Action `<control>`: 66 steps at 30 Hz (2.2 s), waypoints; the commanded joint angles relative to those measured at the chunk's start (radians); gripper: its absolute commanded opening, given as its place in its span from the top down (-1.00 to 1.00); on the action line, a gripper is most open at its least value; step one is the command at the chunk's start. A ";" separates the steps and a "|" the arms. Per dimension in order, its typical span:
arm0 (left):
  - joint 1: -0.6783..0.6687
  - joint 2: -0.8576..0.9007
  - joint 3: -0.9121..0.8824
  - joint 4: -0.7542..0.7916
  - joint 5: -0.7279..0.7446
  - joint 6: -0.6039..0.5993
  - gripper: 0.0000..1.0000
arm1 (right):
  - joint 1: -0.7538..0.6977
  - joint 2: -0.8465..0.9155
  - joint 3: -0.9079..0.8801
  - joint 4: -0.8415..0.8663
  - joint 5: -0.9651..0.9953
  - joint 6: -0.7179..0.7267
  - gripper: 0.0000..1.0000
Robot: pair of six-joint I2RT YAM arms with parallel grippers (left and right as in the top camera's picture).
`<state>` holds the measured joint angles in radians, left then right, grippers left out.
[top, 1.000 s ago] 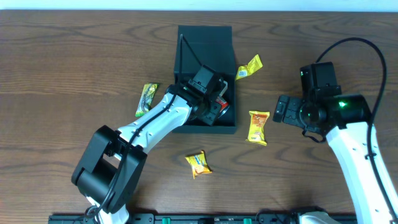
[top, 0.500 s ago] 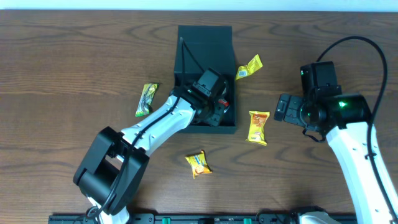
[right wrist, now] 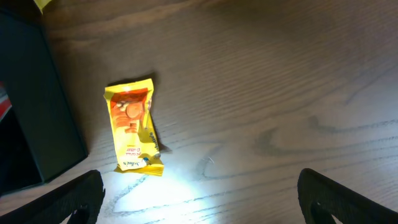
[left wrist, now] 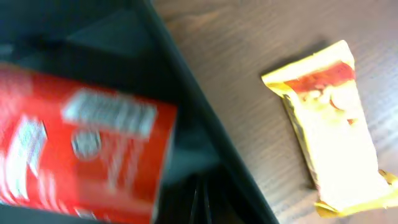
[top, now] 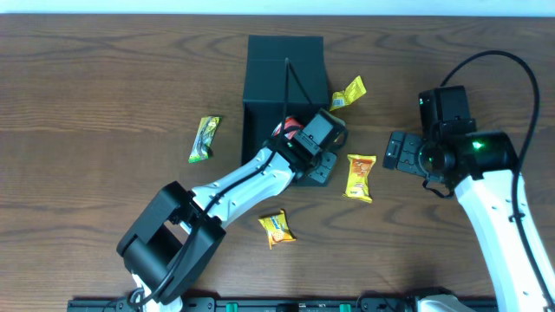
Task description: Pack container
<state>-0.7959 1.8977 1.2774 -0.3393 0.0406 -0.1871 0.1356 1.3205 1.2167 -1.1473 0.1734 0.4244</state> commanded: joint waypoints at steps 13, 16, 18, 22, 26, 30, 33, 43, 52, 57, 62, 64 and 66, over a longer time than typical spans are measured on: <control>0.028 0.011 0.217 -0.343 0.159 0.125 0.88 | 0.016 0.000 0.012 0.011 0.026 -0.014 -0.98; 0.030 0.012 0.217 -0.422 0.145 0.188 0.89 | 0.016 0.000 0.012 0.010 0.026 -0.014 -0.98; 0.030 0.012 0.212 -0.453 0.050 0.220 0.89 | 0.016 0.000 0.012 0.011 0.026 -0.014 -0.98; 0.030 0.012 0.193 -0.426 -0.116 0.268 0.88 | 0.016 0.000 0.012 0.011 0.026 -0.014 -0.99; 0.038 0.012 0.147 -0.322 -0.164 0.274 0.88 | 0.016 0.000 0.012 0.010 0.026 -0.014 -0.98; 0.038 0.045 0.118 -0.277 -0.164 0.275 0.88 | 0.016 0.000 0.012 0.006 0.026 -0.014 -0.99; 0.038 0.086 0.118 -0.295 -0.164 0.278 0.90 | 0.016 0.000 0.012 0.006 0.026 -0.014 -0.98; 0.038 0.137 0.119 -0.135 -0.183 0.244 0.88 | 0.016 0.000 0.012 0.007 0.027 -0.014 -0.98; 0.038 0.137 0.119 -0.034 -0.275 0.197 0.89 | 0.016 0.000 0.012 0.010 0.030 -0.014 -0.99; 0.038 0.137 0.119 0.010 -0.365 0.183 0.88 | 0.016 0.000 0.012 0.029 0.030 -0.014 -0.98; 0.038 0.137 0.126 0.025 -0.362 0.179 0.89 | 0.016 0.000 0.011 0.033 0.029 -0.014 -0.98; 0.036 0.132 0.142 0.011 -0.361 0.179 0.89 | 0.016 0.000 0.011 0.034 0.029 -0.014 -0.99; 0.036 0.119 0.172 -0.029 -0.340 0.180 0.88 | 0.016 0.000 0.012 0.034 0.029 -0.014 -0.99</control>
<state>-0.7609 2.0350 1.4036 -0.3523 -0.2916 0.0025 0.1425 1.3205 1.2163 -1.1137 0.1841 0.4240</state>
